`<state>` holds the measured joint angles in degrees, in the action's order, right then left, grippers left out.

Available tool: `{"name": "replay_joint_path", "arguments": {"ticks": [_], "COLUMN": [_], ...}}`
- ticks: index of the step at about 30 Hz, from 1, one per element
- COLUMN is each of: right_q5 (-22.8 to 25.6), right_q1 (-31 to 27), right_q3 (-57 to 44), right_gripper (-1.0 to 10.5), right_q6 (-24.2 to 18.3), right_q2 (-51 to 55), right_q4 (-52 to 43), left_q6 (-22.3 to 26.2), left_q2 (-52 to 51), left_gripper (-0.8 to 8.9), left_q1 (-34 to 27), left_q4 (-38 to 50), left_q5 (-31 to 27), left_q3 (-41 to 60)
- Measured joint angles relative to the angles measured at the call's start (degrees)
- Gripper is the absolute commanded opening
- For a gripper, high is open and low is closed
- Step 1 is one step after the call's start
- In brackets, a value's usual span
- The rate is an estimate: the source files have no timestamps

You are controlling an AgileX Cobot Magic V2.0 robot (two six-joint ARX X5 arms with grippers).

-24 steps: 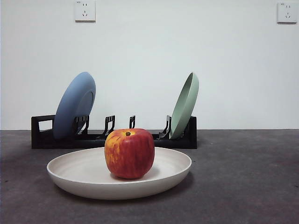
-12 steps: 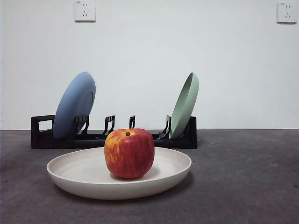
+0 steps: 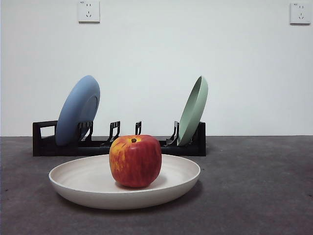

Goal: Take the yellow plate from the plate rack,put the plate on the table,take the apple from the table,put the apple in the plate

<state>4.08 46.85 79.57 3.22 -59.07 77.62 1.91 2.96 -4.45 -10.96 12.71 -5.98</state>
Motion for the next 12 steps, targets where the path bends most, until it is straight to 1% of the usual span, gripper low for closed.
{"name": "replay_joint_path", "arguments": {"ticks": [4, 12], "right_q5": [0.00, 0.00], "right_q1": [0.00, 0.00], "right_q3": [0.00, 0.00], "right_gripper": [0.0, 0.0], "right_q6": [0.00, 0.00], "right_q2": [0.00, 0.00], "right_q4": [0.00, 0.00], "left_q6": [-1.62, -4.11], "left_q2": [-2.60, -2.62], "left_gripper": [-0.03, -0.03], "left_q1": [0.00, 0.00], "left_q4": [0.02, 0.31], "left_q5": [-0.57, -0.68], "left_q3": [2.75, 4.57]}}
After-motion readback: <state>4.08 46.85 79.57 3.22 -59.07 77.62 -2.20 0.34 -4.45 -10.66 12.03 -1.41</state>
